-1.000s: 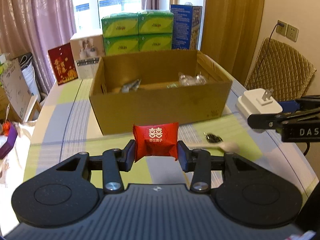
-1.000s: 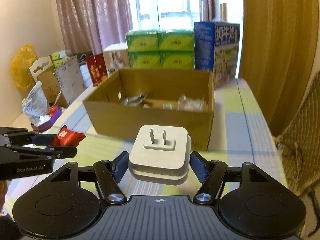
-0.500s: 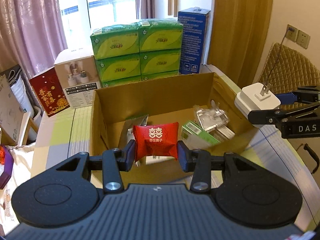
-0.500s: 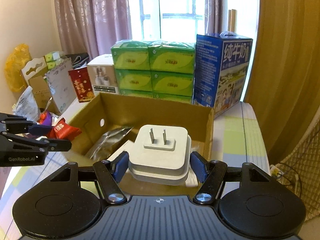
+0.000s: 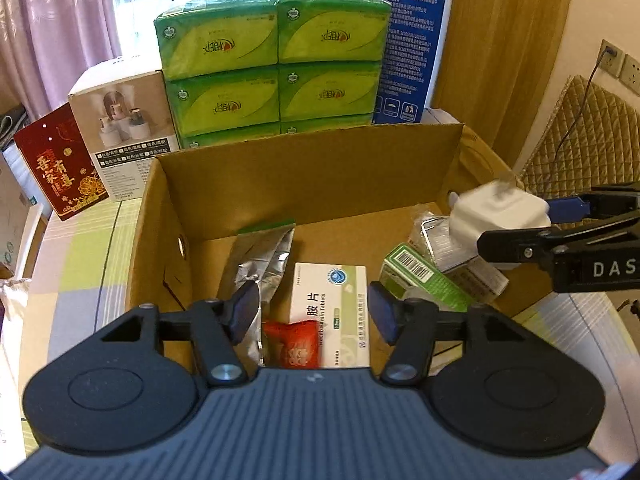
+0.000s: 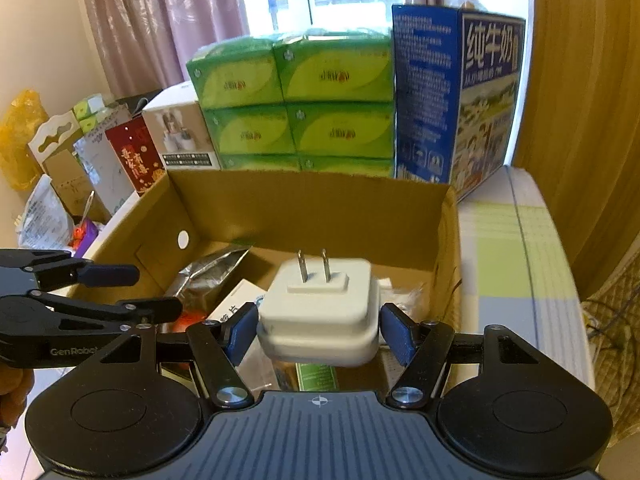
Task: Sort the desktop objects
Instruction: 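Open both tools to drop the red packet and white charger into the box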
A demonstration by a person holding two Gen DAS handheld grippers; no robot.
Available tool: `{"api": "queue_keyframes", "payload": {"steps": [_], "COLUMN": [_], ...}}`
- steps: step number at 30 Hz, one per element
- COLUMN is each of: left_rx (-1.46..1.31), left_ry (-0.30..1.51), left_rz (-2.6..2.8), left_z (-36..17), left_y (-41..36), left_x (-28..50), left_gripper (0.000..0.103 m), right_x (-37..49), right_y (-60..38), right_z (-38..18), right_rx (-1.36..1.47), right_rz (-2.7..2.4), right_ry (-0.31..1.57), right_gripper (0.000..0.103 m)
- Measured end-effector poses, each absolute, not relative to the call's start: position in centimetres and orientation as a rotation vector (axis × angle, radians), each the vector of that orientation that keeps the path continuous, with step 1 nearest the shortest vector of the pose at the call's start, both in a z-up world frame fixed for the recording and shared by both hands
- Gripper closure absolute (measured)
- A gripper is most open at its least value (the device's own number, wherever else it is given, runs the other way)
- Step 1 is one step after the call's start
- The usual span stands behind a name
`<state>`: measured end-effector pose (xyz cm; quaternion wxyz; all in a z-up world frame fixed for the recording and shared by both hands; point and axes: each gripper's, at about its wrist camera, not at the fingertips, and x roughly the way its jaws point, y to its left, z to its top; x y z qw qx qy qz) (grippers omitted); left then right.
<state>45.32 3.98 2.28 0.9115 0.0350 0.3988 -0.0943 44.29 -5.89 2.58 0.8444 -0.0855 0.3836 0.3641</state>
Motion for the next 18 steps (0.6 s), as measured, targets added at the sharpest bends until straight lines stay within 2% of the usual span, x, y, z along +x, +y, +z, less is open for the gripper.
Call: {"api": "queue_keyframes", "payload": {"steps": [4, 16, 18], "left_rx": [0.074, 0.046, 0.041], "left_ry": [0.805, 0.752, 0.74], "left_rz": [-0.18, -0.167, -0.167], "left_z": [2.6, 5.4, 6.0], "left_y": [4.8, 5.6, 5.5], "left_x": [44.8, 41.1, 39.8], "left_gripper": [0.048, 0.047, 0.044], "right_x": [44.5, 42.7, 41.7], "right_y": [-5.6, -7.5, -8.4], "right_z": [2.1, 5.1, 5.7], "right_rx": [-0.174, -0.144, -0.149], "right_rz": [0.782, 0.794, 0.796], "right_ry": [0.806, 0.748, 0.739], "right_gripper": [0.042, 0.041, 0.041]}}
